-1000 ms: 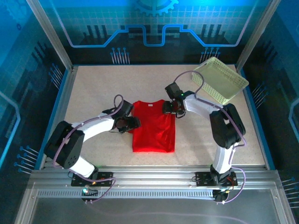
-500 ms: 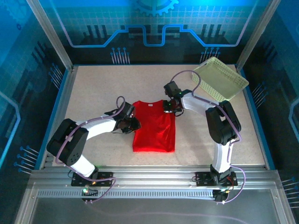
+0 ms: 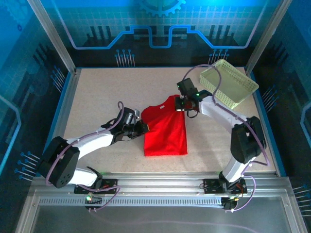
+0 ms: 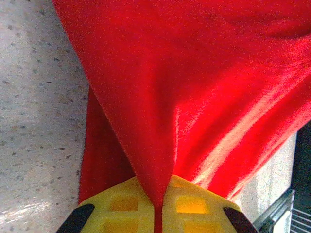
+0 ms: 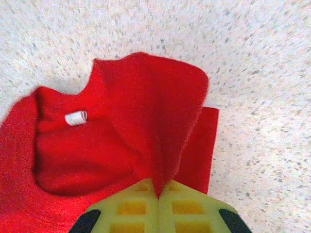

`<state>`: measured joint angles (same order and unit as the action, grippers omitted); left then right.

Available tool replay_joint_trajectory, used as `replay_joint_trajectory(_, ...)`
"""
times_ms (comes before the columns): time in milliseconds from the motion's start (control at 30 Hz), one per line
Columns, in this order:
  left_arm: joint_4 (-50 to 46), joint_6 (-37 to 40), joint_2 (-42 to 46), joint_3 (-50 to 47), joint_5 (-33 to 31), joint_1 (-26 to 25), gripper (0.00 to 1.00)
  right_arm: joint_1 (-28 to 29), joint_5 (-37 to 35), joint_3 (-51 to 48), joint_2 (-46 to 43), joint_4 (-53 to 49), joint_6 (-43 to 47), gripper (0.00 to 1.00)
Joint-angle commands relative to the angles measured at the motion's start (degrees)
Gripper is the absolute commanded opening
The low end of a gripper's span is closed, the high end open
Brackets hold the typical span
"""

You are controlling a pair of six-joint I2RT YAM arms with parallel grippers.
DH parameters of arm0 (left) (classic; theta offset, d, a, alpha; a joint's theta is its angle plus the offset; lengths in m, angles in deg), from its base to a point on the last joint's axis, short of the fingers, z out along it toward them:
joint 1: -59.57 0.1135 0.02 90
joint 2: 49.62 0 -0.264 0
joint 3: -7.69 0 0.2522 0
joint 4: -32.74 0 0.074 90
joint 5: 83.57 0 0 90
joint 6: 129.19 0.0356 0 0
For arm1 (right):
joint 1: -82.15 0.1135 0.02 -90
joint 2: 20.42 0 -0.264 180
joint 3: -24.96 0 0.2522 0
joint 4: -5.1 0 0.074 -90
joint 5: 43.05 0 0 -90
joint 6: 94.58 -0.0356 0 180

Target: Fold the inside-out t-shirt

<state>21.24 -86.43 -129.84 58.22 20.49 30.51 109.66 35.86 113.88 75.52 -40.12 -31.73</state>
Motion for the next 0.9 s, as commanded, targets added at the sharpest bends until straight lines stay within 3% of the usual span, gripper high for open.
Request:
replay_joint_trajectory(0,2.51,-0.98,-5.08,-1.90,2.75,-0.32,0.09,-2.13,-2.27,-3.46,1.84,-1.00,-1.31,0.01)
replay_joint_trajectory(100,4.78,-1.18,-11.27,-2.16,4.13,-0.39,0.10,-3.35,-2.32,-6.21,4.76,2.24,-1.26,0.00)
replay_joint_trajectory(267,5.06,-1.55,-15.96,-2.23,3.96,-0.44,0.26,-5.48,0.83,-5.57,10.41,5.22,0.70,0.09)
replay_joint_trajectory(433,-4.31,1.89,-8.59,0.03,-2.63,-0.43,0.53,-6.42,1.67,-3.37,9.42,3.71,2.07,0.45)
replay_joint_trajectory(533,-12.49,5.28,-5.70,4.83,-8.16,0.60,0.62,-7.15,3.46,-3.44,7.93,2.73,1.84,0.58)
replay_joint_trajectory(667,-16.79,8.21,-8.90,12.84,-10.18,3.09,0.67,-8.91,8.40,-5.00,7.71,4.29,0.70,0.61)
replay_joint_trajectory(867,-21.07,9.09,-21.35,25.24,-11.45,3.93,0.68,-9.23,10.34,-4.12,11.00,5.01,-0.27,0.62)
